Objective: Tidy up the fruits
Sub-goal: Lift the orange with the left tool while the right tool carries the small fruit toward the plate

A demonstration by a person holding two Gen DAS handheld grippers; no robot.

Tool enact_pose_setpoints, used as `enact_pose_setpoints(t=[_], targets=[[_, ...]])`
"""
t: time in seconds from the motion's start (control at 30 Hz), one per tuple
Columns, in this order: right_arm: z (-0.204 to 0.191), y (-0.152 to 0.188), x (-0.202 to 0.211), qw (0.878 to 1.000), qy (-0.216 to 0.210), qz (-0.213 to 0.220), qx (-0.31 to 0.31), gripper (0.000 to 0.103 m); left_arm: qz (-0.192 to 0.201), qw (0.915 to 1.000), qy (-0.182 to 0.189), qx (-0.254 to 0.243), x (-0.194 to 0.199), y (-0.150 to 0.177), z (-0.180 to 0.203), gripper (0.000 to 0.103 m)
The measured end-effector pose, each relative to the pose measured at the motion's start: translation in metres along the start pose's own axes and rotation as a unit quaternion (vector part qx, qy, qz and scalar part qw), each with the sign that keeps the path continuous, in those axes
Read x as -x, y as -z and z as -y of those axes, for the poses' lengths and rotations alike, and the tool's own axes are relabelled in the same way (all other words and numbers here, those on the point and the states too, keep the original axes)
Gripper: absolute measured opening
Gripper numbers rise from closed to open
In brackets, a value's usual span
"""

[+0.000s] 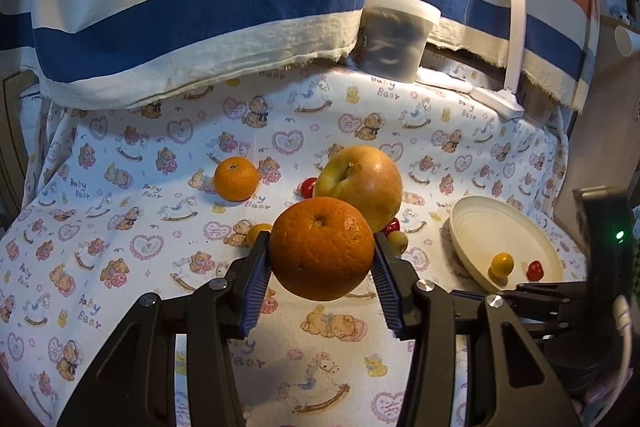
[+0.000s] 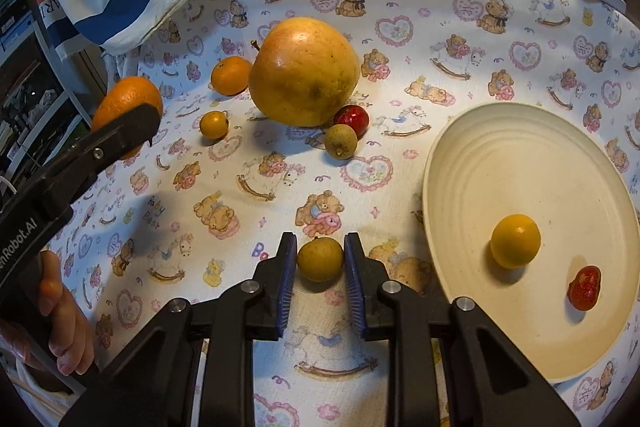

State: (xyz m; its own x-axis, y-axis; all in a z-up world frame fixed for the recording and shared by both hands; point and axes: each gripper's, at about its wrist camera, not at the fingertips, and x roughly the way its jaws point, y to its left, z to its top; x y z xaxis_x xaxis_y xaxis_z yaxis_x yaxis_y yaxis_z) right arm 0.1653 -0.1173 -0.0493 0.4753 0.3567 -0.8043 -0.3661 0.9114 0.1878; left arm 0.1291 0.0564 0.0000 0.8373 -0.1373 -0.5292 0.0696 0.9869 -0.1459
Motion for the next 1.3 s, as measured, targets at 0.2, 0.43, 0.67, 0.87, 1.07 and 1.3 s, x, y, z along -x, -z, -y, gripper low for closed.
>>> enact_pose_setpoints(t=[0.2, 0.43, 0.67, 0.87, 1.07, 1.3], targets=[[0.009, -0.003, 0.036, 0.998, 0.018, 0.051, -0.015, 0.025, 0.023, 0.9997, -0.006, -0.001, 0.011, -0.001, 0.0, 0.047], [0.029, -0.011, 0.071, 0.993, 0.025, 0.103, -0.053, 0.025, 0.084, 0.9963, -0.018, -0.012, 0.037, -0.01, -0.003, 0.047], [0.037, -0.011, 0.099, 0.988, 0.038, 0.134, -0.063, 0.025, 0.107, 0.9935, -0.035, -0.018, 0.049, -0.012, -0.005, 0.047], [0.041, -0.011, 0.134, 0.982, 0.051, 0.17, -0.068, 0.025, 0.109, 0.9925, -0.027, -0.047, 0.062, -0.012, 0.023, 0.047], [0.042, -0.001, 0.168, 0.977, 0.052, 0.199, -0.057, 0.025, 0.105, 0.9925, 0.006, -0.062, 0.076, -0.022, 0.063, 0.047], [0.065, 0.006, 0.188, 0.966, 0.114, 0.223, -0.07, 0.025, 0.025, 0.9942, 0.041, -0.096, 0.034, -0.034, 0.124, 0.047]])
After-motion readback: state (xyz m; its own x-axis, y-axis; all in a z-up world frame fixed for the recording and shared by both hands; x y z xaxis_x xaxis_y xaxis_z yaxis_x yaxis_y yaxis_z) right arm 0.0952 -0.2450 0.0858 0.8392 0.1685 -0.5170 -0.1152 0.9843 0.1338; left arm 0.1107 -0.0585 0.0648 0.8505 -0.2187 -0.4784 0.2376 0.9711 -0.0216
